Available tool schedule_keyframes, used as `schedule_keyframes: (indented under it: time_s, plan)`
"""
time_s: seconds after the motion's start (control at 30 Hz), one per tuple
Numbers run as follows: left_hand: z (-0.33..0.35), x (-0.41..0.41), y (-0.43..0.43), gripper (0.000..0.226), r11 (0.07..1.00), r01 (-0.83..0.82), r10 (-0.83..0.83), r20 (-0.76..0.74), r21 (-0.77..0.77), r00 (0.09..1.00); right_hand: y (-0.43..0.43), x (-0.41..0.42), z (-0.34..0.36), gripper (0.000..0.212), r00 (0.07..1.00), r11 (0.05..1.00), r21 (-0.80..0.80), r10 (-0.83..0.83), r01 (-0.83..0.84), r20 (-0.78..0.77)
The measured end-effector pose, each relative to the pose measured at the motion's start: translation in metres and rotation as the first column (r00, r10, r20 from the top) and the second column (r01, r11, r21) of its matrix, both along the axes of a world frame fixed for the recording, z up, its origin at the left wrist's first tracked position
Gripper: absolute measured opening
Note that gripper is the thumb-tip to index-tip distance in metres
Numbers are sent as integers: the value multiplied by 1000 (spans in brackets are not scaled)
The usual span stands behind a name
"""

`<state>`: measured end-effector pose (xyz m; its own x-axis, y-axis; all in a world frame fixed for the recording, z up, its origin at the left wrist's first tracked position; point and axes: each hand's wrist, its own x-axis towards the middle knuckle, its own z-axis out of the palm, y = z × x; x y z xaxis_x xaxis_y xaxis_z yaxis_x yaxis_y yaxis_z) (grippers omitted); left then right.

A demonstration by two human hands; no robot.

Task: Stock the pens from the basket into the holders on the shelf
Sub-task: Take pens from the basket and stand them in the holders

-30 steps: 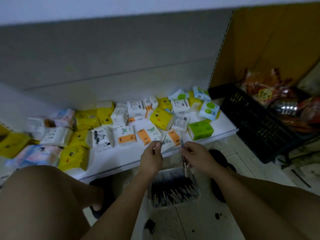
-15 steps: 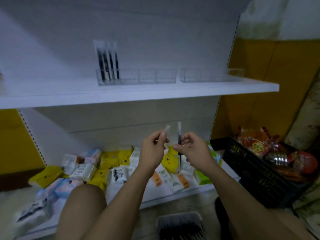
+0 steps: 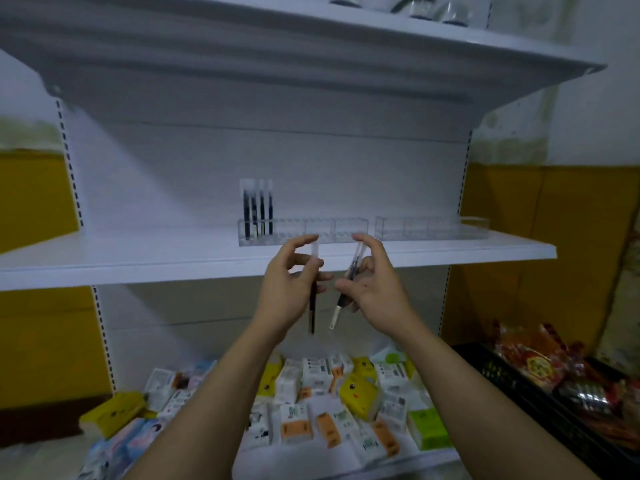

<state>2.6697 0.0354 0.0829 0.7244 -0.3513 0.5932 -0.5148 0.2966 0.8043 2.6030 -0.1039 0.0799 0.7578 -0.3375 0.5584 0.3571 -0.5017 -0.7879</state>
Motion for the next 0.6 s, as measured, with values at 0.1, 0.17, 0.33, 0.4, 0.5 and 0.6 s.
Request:
schedule_keyframes:
  time_s: [0.1,0.17,0.33,0.4,0.5,0.6]
  plan:
    - [20,17,7,28,999,-48,46,73,25,996,3,19,21,46,996,999,-8,-46,47,75]
    - [34,31,11,28,995,-89,85,113,34,990,3,34,31,38,993,997,-39,-61,66,101]
    - [71,71,20,27,991,-137,136,142,-7,980,1,77,58,39,989,995,-95,-16,30,146]
    - [86,87,24,27,983,-186,185,175,-15,967,1,95,68,42,984,996,-86,0,15,180]
    - [105,114,27,27,956,-292,284,226,-1,932,2,123,86,49,973,999,-52,11,1,229]
    - [119,143,26,24,907,-421,394,306,26,867,3,156,104,45,961,998,-57,-16,33,277]
